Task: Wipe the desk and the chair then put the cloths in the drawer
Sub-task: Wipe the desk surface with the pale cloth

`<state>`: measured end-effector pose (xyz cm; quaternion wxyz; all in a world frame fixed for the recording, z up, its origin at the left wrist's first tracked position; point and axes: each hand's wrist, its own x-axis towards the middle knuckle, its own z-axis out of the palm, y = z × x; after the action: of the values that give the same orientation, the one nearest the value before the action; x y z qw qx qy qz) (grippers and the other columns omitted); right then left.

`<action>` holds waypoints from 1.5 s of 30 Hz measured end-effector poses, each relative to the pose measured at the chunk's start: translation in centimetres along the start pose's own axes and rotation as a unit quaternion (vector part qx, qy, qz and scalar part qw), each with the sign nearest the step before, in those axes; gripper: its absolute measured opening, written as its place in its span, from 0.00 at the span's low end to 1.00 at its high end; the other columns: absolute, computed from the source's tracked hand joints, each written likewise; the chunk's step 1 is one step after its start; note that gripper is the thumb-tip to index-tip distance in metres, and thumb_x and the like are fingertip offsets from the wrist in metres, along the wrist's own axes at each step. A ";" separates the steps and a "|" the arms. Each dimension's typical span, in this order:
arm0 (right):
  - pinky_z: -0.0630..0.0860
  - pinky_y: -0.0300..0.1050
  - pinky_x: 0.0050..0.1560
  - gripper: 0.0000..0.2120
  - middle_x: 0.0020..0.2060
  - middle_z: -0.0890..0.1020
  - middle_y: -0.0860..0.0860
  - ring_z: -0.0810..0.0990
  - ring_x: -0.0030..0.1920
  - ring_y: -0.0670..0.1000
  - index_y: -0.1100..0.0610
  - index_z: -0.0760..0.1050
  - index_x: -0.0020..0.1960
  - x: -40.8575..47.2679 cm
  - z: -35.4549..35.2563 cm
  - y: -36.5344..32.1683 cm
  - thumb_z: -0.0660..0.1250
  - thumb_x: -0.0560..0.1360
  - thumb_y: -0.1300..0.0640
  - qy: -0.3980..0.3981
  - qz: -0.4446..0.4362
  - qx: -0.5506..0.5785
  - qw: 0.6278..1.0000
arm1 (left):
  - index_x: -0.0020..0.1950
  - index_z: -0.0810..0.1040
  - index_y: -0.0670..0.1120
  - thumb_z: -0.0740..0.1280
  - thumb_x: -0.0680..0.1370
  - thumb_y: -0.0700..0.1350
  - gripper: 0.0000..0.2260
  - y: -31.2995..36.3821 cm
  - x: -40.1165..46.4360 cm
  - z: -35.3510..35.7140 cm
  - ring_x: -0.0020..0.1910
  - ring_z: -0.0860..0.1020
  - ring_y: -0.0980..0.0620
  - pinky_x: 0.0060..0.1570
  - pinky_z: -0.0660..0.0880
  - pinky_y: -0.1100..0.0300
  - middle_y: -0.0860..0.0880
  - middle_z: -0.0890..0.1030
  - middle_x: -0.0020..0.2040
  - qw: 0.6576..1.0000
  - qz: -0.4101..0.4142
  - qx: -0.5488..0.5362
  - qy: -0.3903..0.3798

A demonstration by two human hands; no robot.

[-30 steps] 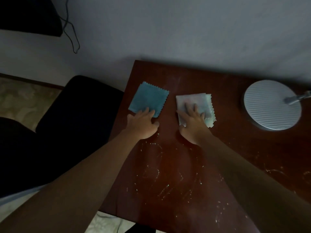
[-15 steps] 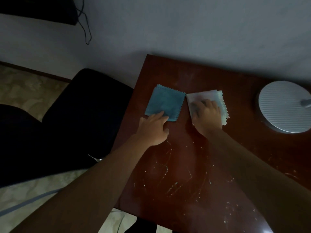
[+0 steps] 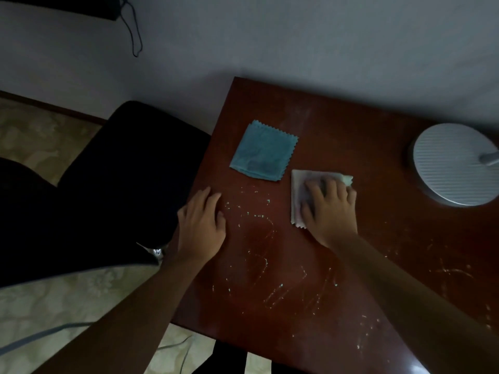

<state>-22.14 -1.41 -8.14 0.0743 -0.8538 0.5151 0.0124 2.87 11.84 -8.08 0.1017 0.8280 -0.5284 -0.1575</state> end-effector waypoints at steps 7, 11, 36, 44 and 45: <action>0.47 0.57 0.78 0.29 0.77 0.59 0.60 0.51 0.79 0.59 0.59 0.62 0.76 2.6 1.7 0.5 0.48 0.80 0.45 -0.010 -0.050 0.052 0.997 | 0.75 0.67 0.47 0.61 0.82 0.47 0.21 5.4 5.4 1.0 0.76 0.63 0.49 0.67 0.61 0.47 0.47 0.67 0.77 0.987 0.154 0.024 -0.026; 0.46 0.57 0.76 0.32 0.78 0.55 0.58 0.48 0.79 0.58 0.57 0.58 0.78 4.9 1.6 0.4 0.43 0.79 0.43 -0.011 -0.034 0.085 0.996 | 0.78 0.62 0.51 0.61 0.81 0.49 0.26 7.9 10.1 1.0 0.79 0.55 0.53 0.69 0.56 0.48 0.51 0.59 0.80 0.986 0.138 0.043 -0.081; 0.68 0.58 0.63 0.16 0.62 0.77 0.61 0.73 0.64 0.63 0.61 0.82 0.53 1.4 3.5 -5.5 0.63 0.68 0.67 0.139 -0.130 0.238 0.952 | 0.70 0.71 0.41 0.58 0.80 0.46 0.20 -2.4 0.3 2.5 0.75 0.66 0.45 0.67 0.68 0.44 0.42 0.70 0.74 0.996 0.006 -0.038 0.084; 0.67 0.57 0.66 0.19 0.62 0.76 0.62 0.72 0.65 0.63 0.62 0.80 0.57 3.5 3.4 -8.1 0.62 0.68 0.67 0.112 -0.182 0.221 0.951 | 0.69 0.72 0.42 0.59 0.79 0.46 0.19 -3.0 0.4 2.9 0.75 0.66 0.46 0.66 0.69 0.44 0.44 0.70 0.74 0.993 0.017 -0.051 0.101; 0.67 0.57 0.67 0.20 0.62 0.76 0.62 0.72 0.65 0.63 0.62 0.80 0.59 4.5 3.2 -8.4 0.61 0.68 0.65 0.100 -0.191 0.210 0.954 | 0.69 0.72 0.42 0.59 0.79 0.46 0.19 -2.9 0.4 2.9 0.75 0.66 0.46 0.67 0.69 0.45 0.44 0.70 0.74 0.993 0.019 -0.057 0.102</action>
<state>-12.44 -1.05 -10.80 0.2010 -0.8980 0.3386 -0.1963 4.44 12.68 -11.82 0.2055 0.8222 -0.5213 -0.1003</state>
